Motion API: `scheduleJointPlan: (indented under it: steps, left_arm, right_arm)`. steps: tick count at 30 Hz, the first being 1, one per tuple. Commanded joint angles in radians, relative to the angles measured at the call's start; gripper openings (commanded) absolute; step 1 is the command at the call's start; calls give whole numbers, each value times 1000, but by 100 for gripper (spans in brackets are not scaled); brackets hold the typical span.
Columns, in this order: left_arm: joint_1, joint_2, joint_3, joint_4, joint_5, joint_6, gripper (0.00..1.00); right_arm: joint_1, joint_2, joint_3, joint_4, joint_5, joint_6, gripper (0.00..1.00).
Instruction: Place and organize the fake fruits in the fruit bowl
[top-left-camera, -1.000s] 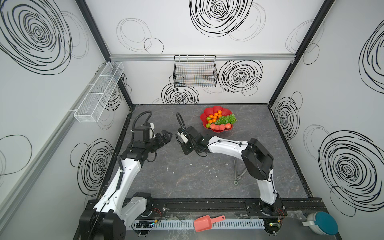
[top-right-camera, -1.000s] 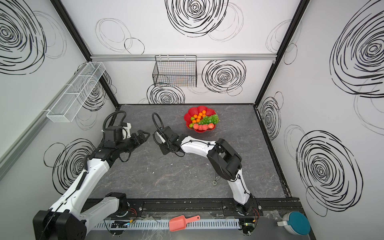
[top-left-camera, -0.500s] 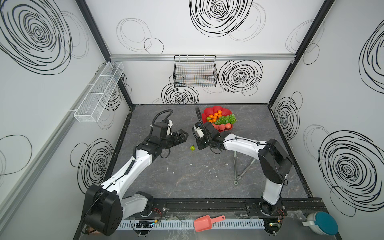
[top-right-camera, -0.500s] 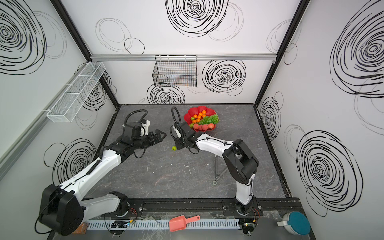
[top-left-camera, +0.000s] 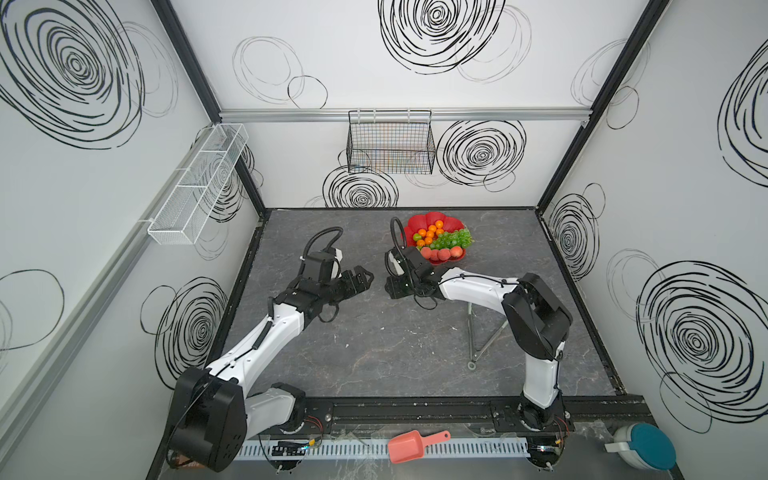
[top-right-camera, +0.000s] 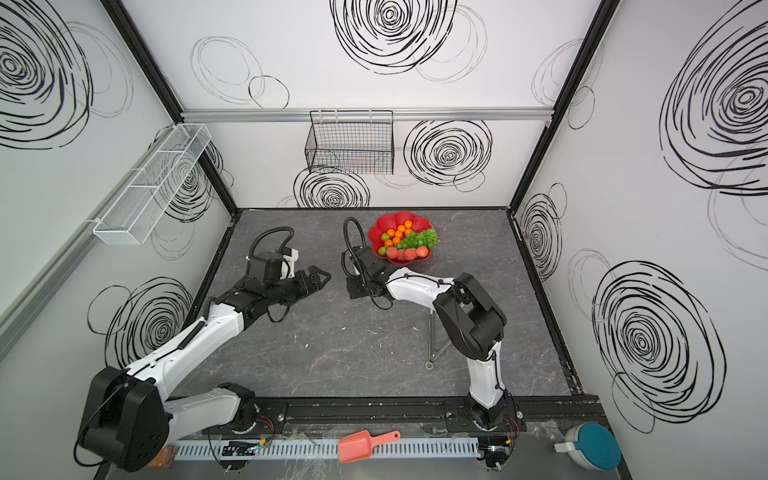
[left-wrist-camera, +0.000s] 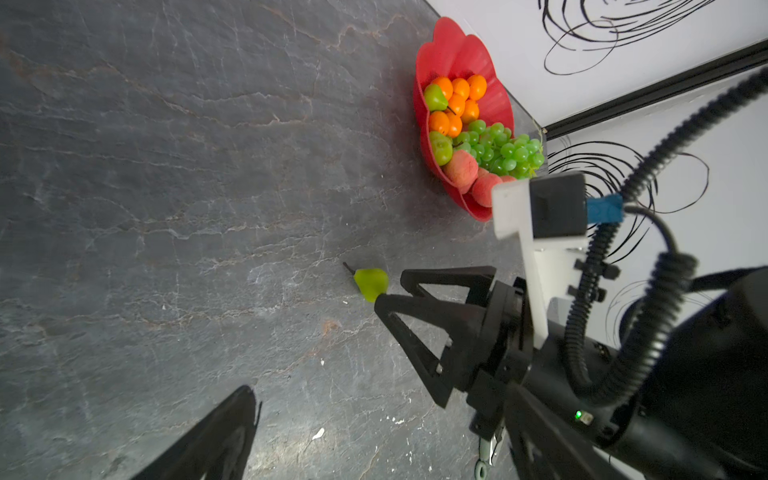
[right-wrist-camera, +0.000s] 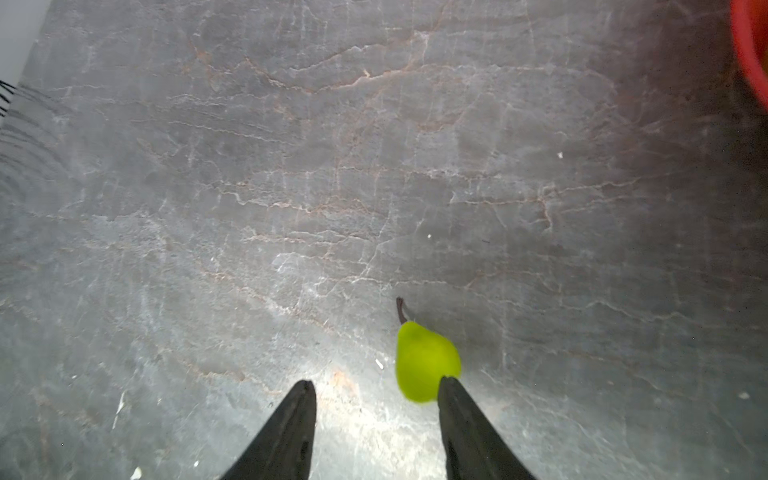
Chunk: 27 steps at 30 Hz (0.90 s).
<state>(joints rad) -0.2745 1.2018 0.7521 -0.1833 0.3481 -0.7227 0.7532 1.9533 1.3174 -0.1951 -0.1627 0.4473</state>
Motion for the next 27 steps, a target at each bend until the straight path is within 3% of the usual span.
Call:
scheduleJointPlan:
  steps: [1, 9, 15, 27]
  left_arm:
    - [28, -18, -25, 41, 23, 1, 96]
    - [166, -63, -79, 46, 108, 0, 96]
    - [237, -86, -93, 17, 144, 30, 96]
    - [256, -88, -97, 15, 157, 38, 96]
  right_arm:
    - [-3, 35, 72, -86, 77, -12, 55]
    - [-2, 114, 190, -176, 46, -136, 61]
    - [13, 210, 356, -341, 90, -162, 54]
    - [35, 403, 654, -549, 118, -90, 54]
